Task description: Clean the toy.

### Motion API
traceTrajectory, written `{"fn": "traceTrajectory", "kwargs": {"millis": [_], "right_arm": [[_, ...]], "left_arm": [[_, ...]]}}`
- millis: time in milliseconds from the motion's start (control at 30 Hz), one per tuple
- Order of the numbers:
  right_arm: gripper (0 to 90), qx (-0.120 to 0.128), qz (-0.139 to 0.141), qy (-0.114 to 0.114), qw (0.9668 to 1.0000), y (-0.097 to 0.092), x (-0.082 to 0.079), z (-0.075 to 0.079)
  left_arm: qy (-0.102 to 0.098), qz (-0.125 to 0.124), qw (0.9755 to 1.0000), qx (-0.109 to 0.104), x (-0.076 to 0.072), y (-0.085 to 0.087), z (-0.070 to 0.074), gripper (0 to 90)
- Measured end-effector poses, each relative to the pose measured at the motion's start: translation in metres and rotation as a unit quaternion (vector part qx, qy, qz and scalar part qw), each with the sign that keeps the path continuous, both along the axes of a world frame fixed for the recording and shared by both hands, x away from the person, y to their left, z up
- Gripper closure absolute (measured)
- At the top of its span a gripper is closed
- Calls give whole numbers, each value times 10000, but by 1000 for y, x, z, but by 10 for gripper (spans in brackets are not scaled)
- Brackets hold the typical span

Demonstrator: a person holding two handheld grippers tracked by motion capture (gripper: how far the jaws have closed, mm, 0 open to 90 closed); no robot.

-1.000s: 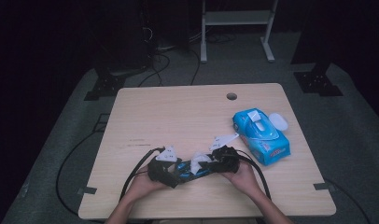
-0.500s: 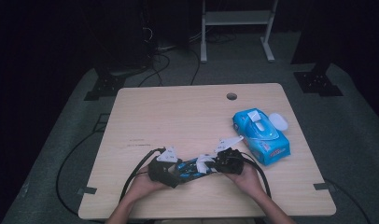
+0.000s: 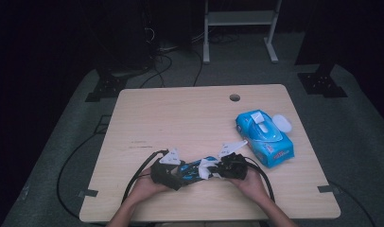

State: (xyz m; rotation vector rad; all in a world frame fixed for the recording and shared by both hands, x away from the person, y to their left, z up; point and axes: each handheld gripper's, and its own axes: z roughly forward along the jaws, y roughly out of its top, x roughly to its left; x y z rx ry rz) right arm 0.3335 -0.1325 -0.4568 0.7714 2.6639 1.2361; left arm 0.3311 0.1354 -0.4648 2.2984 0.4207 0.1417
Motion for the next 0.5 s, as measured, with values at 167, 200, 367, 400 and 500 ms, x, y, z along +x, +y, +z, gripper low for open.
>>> {"fn": "traceTrajectory", "kwargs": {"millis": [167, 200, 367, 400, 500], "right_arm": [[856, -86, -222, -90, 9997, -5, -1, 0], [856, -62, -178, -76, 9998, -2, -3, 1], [855, -94, 184, -170, 9996, 19, -12, 3], [855, -94, 198, -134, 9997, 18, -11, 4], [855, -120, -24, -84, 9999, 5, -6, 2]], "left_arm": [[-30, -11, 10000, 10, 0, -2, 0, 238], [-1, -9, 10000, -17, 1, -2, 0, 238], [-8, -24, 10000, 0, 1, -1, 0, 238], [-30, -20, 10000, 0, 0, -1, 0, 238], [-56, -28, 10000, 28, 0, -2, 0, 238]]}}
